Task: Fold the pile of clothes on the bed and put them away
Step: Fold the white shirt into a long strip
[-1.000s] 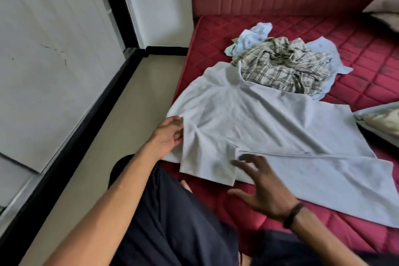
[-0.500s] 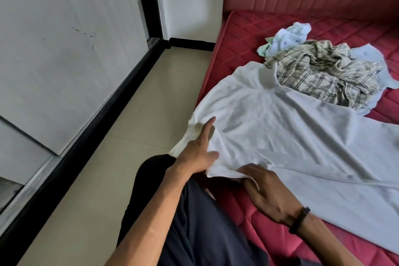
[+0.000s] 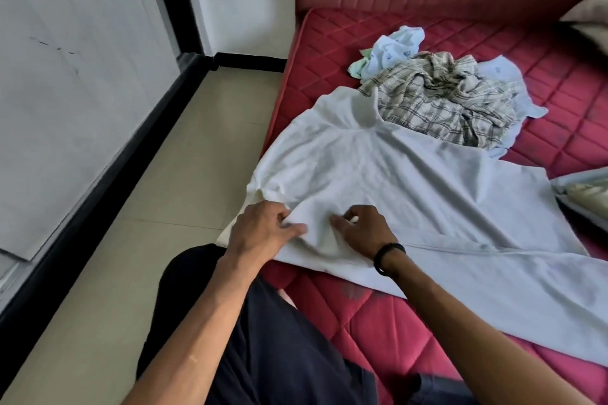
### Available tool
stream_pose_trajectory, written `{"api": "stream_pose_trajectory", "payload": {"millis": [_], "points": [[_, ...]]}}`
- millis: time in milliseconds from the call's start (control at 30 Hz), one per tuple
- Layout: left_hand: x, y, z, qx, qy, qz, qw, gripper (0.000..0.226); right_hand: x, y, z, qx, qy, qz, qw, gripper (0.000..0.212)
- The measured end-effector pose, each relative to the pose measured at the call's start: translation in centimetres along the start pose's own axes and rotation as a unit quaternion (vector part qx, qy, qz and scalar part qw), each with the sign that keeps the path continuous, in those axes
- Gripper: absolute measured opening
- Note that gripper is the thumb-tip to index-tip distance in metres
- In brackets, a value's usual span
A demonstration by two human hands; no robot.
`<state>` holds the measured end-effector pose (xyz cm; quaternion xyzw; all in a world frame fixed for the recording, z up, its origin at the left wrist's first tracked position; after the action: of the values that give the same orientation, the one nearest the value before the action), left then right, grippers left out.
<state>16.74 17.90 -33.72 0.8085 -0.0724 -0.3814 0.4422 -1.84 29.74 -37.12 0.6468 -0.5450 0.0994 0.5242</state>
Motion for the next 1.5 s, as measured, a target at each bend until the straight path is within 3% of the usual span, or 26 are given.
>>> {"api": "stream_pose_trajectory", "payload": {"millis": [67,133,167,233,300,367,467,533,600,700,767,867,1067,1167,1267,1300,1367,1433,1500], "points": [[1.2,-0.5,0.8,0.034,0.099,0.05,0.993,0.036,0.2,0.7,-1.2,-0.047,0.045,0.001,0.998,0.026],[2.0,-0.7,1.1,0.058,0.182,0.088,0.978,0.054,-0.4,2.1,-2.8,-0.09,0.101,-0.003,0.991,0.023],[1.8,-0.3,0.9,0.028,0.186,0.099,0.977,0.052,-1.1,2.9,-3.5,-0.099,0.125,-0.022,0.987,0.022],[-0.3,0.4,0.4,-0.096,0.088,0.101,0.986,0.031,-4.4,5.1,-4.9,-0.111,0.134,-0.092,0.98,0.022],[-2.4,1.1,-0.4,-0.185,-0.088,0.074,0.976,0.03,-9.0,7.9,-6.2,-0.104,0.087,-0.142,0.981,0.037],[-2.8,0.7,0.2,-0.14,-0.194,0.06,0.969,0.041,-13.7,11.1,-7.6,-0.104,0.04,-0.19,0.975,0.051],[-2.1,-0.8,3.1,0.037,-0.147,0.13,0.98,0.084,-19.2,16.9,-10.1,-0.099,-0.065,-0.294,0.949,0.06],[-1.1,-1.1,4.3,0.086,-0.109,0.179,0.974,0.096,-21.1,20.2,-11.0,-0.092,-0.131,-0.342,0.926,0.058],[-1.0,-0.6,5.3,0.085,-0.092,0.16,0.979,0.074,-22.2,23.0,-11.5,-0.075,-0.189,-0.351,0.914,0.046],[-2.3,0.2,5.7,0.033,-0.103,0.157,0.982,0.029,-21.9,25.8,-11.0,-0.096,-0.201,-0.338,0.914,0.033],[-2.3,-0.2,5.6,-0.011,-0.102,0.189,0.977,0.023,-21.3,26.6,-10.4,-0.125,-0.185,-0.341,0.913,0.036],[-0.6,-0.9,6.2,-0.005,-0.086,0.143,0.986,0.023,-22.0,26.2,-8.9,-0.091,-0.205,-0.324,0.919,0.04],[0.4,-0.6,11.6,-0.02,-0.074,0.081,0.994,0.07,-23.0,29.2,-3.1,-0.202,-0.131,-0.157,0.958,0.044],[0.5,-0.2,16.7,-0.032,-0.039,0.094,0.994,0.098,-22.5,31.6,1.2,-0.201,-0.107,-0.193,0.954,0.072],[0.0,1.4,23.0,-0.051,-0.003,0.101,0.994,0.105,-22.8,34.4,5.6,-0.14,-0.136,-0.281,0.94,0.093],[0.1,2.1,25.6,-0.047,0.017,0.095,0.994,0.106,-22.5,34.9,6.8,-0.102,-0.148,-0.327,0.928,0.088],[0.1,3.8,29.8,-0.046,0.055,0.072,0.995,0.103,-21.5,35.9,7.5,-0.064,-0.169,-0.4,0.899,0.059],[-0.4,4.9,32.6,-0.036,0.071,-0.007,0.997,0.089,-20.6,37.5,7.8,-0.094,-0.186,-0.437,0.875,0.032],[-1.4,5.1,33.8,0.014,0.077,-0.075,0.994,0.066,-20.8,39.2,7.2,-0.159,-0.197,-0.415,0.874,0.016]]}}
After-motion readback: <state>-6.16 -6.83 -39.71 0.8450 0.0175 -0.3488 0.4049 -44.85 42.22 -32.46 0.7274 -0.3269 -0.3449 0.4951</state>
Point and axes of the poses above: each hand's wrist, its own z-axis towards the middle knuckle, its own y-axis out of the back of the hand, x = y × z, the point moved 4 cm from there along z, towards the middle knuckle, and after that the axes turned 14 degrees about x, right-handed, at the moved point
